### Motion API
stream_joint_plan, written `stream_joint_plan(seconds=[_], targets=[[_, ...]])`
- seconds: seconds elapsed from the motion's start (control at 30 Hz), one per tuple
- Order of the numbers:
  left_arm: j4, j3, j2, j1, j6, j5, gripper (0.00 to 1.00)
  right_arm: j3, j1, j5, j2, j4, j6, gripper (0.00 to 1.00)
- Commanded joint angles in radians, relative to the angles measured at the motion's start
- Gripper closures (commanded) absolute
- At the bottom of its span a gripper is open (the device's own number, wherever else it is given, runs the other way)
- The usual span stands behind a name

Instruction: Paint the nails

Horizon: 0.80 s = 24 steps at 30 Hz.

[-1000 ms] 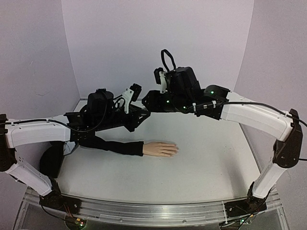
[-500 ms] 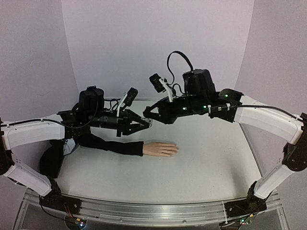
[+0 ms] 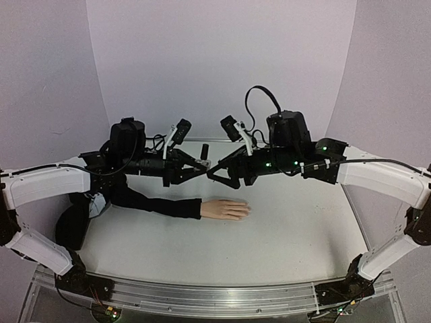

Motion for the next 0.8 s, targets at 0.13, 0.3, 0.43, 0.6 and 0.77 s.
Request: stream_joint_plan(seconds=[0.13,0.3,0.43,0.6,0.77], targets=[[0.090,0.037,-0.009,-0.108,0.055,-0.568,1.00,0.069,-0.010,0.296,-0.040,0.014,0.237,0.14],[0.102,0.056,0.024,-0.166,0.091,-0.700,1.00,0.237,0.010,0.346,0.066,-0.107,0.321,0.23],[0.118,0.059,0.034,-0.177,0.091,-0.739,1.00,0.348,0.037,0.388,0.158,-0.193,0.333,0.30],[0.113,0.070,0.038,-0.179,0.095,-0.737,1.00,0.424,0.059,0.400,0.228,-0.221,0.333,0.38],[0.111,0.071,0.036,-0.179,0.090,-0.720,1.00,0.463,0.063,0.389,0.260,-0.225,0.331,0.46]])
